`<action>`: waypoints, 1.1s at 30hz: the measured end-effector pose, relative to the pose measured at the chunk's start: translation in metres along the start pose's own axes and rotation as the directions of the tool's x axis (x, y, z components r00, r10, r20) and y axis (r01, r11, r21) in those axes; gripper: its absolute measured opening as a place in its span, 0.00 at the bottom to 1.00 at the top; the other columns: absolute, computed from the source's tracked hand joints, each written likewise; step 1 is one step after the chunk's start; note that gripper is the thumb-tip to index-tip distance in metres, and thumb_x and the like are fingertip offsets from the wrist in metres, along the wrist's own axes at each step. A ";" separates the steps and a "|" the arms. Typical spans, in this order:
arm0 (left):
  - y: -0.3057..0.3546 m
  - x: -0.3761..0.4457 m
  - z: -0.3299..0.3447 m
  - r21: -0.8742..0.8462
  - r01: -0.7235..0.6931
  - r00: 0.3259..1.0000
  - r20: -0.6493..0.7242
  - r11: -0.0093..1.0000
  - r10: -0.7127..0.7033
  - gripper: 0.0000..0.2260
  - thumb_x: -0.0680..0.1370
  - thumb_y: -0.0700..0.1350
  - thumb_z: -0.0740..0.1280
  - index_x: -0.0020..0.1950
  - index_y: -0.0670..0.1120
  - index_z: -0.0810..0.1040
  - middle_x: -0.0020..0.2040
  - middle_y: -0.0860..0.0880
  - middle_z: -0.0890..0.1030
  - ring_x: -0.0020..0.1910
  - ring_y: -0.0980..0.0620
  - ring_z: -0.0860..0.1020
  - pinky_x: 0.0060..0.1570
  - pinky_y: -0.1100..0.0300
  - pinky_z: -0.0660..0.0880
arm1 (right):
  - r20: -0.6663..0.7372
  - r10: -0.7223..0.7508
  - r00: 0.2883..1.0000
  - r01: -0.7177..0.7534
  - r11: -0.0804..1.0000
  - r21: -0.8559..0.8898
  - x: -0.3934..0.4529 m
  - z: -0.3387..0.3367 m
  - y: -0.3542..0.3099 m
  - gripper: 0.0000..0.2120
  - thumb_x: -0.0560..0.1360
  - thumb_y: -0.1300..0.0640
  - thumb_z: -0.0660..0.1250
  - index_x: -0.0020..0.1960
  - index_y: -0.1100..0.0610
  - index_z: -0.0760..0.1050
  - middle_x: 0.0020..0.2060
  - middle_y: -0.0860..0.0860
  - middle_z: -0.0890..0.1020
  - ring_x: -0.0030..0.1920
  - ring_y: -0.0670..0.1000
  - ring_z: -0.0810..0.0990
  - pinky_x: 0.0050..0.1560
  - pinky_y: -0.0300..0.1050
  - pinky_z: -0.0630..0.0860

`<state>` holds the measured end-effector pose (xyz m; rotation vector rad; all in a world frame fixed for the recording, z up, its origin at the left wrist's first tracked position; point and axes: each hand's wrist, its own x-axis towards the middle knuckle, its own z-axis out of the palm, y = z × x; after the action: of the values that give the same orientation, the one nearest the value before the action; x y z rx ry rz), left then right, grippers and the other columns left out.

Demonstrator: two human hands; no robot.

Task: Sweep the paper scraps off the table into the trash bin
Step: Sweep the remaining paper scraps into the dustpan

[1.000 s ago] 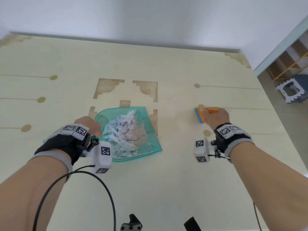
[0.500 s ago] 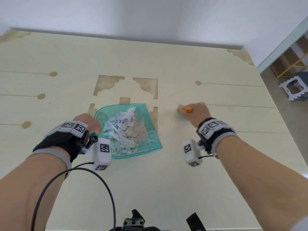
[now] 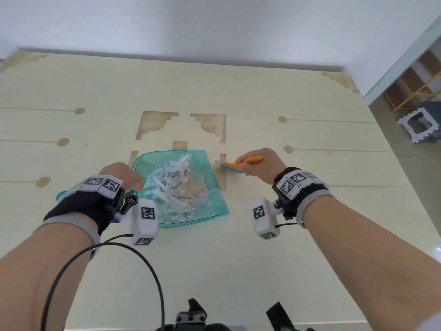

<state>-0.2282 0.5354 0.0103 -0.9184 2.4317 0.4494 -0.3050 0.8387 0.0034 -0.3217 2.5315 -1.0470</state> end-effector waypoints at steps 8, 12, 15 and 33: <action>0.006 0.002 0.005 -0.036 -0.043 0.999 -0.002 0.998 0.043 0.10 0.68 0.40 0.70 0.30 0.40 0.72 0.31 0.45 0.74 0.29 0.48 0.70 0.30 0.62 0.65 | -0.434 0.292 0.852 -0.448 0.836 -0.317 -0.024 -0.078 0.072 0.18 0.76 0.57 0.61 0.28 0.57 0.65 0.27 0.55 0.69 0.36 0.57 0.68 0.33 0.46 0.61; 0.007 0.001 0.009 -0.011 -0.053 0.999 -0.008 0.999 0.053 0.10 0.69 0.41 0.70 0.32 0.40 0.72 0.32 0.44 0.74 0.30 0.48 0.71 0.30 0.62 0.65 | -0.319 0.334 0.887 -0.427 0.856 -0.292 -0.030 -0.049 0.057 0.13 0.73 0.60 0.62 0.31 0.63 0.74 0.31 0.63 0.76 0.37 0.62 0.78 0.39 0.47 0.72; 0.009 -0.001 0.010 -0.005 -0.059 0.998 -0.012 0.998 0.059 0.10 0.69 0.40 0.70 0.31 0.39 0.72 0.33 0.44 0.75 0.31 0.47 0.72 0.31 0.62 0.66 | -0.194 0.242 0.951 -0.278 0.942 -0.187 -0.029 -0.012 0.031 0.12 0.72 0.59 0.62 0.31 0.62 0.74 0.29 0.60 0.75 0.33 0.55 0.72 0.37 0.48 0.70; -0.032 -0.010 0.005 -0.053 0.015 0.999 -0.031 0.998 -0.017 0.10 0.70 0.39 0.70 0.32 0.40 0.71 0.31 0.45 0.73 0.29 0.48 0.70 0.30 0.62 0.65 | -0.255 0.131 0.958 -0.136 0.991 -0.005 -0.004 -0.004 -0.005 0.12 0.70 0.63 0.61 0.42 0.74 0.74 0.30 0.60 0.70 0.35 0.52 0.67 0.40 0.44 0.65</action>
<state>-0.1981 0.5199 0.0073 -0.9737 2.4498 0.4992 -0.3030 0.8387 0.0108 -0.0205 2.7471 -1.0676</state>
